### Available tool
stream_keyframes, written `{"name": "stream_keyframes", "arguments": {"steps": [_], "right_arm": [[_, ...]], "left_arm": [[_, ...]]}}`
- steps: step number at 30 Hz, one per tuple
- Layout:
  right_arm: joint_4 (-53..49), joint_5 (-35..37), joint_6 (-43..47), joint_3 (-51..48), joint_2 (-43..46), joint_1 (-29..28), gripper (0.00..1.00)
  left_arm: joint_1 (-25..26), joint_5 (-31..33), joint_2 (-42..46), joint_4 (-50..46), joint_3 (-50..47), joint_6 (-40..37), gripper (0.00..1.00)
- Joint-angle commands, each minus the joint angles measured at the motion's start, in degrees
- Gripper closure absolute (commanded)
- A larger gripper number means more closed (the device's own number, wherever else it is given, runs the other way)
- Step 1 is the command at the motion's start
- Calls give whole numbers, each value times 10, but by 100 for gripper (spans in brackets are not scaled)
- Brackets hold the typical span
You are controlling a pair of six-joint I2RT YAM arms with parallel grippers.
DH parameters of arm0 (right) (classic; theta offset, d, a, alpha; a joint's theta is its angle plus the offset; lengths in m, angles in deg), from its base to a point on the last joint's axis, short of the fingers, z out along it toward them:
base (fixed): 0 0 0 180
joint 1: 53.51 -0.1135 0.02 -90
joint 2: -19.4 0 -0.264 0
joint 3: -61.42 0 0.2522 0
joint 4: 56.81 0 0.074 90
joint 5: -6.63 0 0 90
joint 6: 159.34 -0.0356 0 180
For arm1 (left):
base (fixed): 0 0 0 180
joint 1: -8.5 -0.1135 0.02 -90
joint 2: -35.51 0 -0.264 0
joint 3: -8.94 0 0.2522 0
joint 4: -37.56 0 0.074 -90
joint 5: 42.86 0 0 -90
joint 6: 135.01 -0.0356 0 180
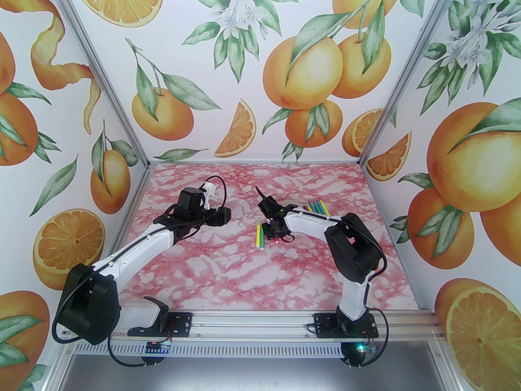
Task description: Open the pen caps
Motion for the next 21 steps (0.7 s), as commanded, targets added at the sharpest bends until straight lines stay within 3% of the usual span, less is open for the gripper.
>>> {"name": "stream_keyframes", "arguments": {"steps": [1, 16, 21], "right_arm": [[-3, 8, 3, 3, -25, 3, 79], [26, -14, 9, -32, 45, 13, 90], [71, -84, 20, -68, 96, 29, 91]], "left_arm": [[-4, 3, 11, 14, -7, -3, 18], [-1, -54, -28, 85, -17, 48, 18], [7, -90, -55, 117, -11, 64, 19]]}}
